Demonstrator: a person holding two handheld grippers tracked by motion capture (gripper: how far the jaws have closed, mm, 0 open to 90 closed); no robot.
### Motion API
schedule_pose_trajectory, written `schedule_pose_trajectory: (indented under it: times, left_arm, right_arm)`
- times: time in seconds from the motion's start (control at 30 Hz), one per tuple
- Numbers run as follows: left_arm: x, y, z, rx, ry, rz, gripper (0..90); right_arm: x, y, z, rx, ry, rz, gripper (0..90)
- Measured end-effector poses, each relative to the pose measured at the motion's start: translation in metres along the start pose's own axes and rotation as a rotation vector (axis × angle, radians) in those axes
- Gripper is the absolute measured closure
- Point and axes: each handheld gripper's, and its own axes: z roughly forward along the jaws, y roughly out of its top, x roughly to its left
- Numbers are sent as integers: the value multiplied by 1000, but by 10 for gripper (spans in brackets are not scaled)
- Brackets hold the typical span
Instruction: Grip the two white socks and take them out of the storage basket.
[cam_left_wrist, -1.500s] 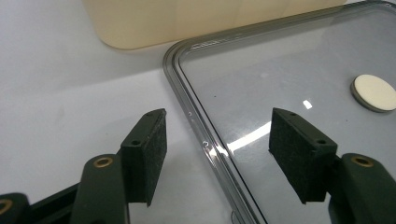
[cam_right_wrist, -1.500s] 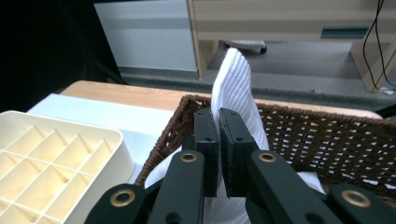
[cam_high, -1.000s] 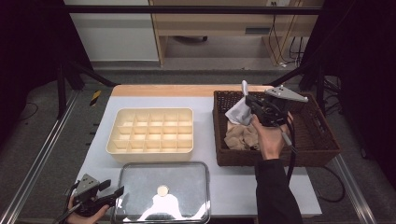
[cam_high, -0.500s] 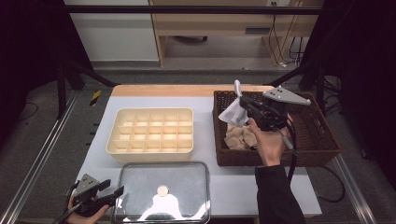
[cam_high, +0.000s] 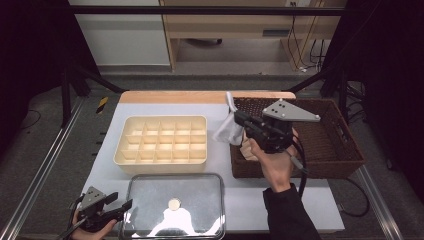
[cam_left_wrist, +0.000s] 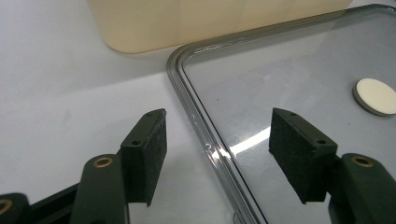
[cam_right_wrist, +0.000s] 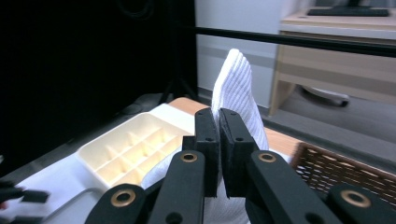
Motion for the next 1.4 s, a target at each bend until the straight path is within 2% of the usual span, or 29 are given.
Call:
schedule_pose_trajectory:
  times: [0.3,0.53,0.77,1.0,1.27,1.4]
  left_arm:
    - [0,0,-1,-5,2,-2,364]
    - [0,0,-1,-8,5,-3,364]
    - [-1,0,-1,-11,11,-1,364]
    - [-1,0,-1,-14,18,2,362]
    - [-1,0,-1,-13,13,2,362]
    - [-2,-1,-2,-15,12,2,363]
  right_arm:
    - [36,-18,13,47,118,-29,868]
    - [59,-47,24,110,199,-39,867]
    - [75,-82,36,187,262,-22,867]
    - [80,-119,46,282,297,9,866]
    - [79,-159,56,387,295,37,859]
    - [77,-175,62,430,274,43,850]
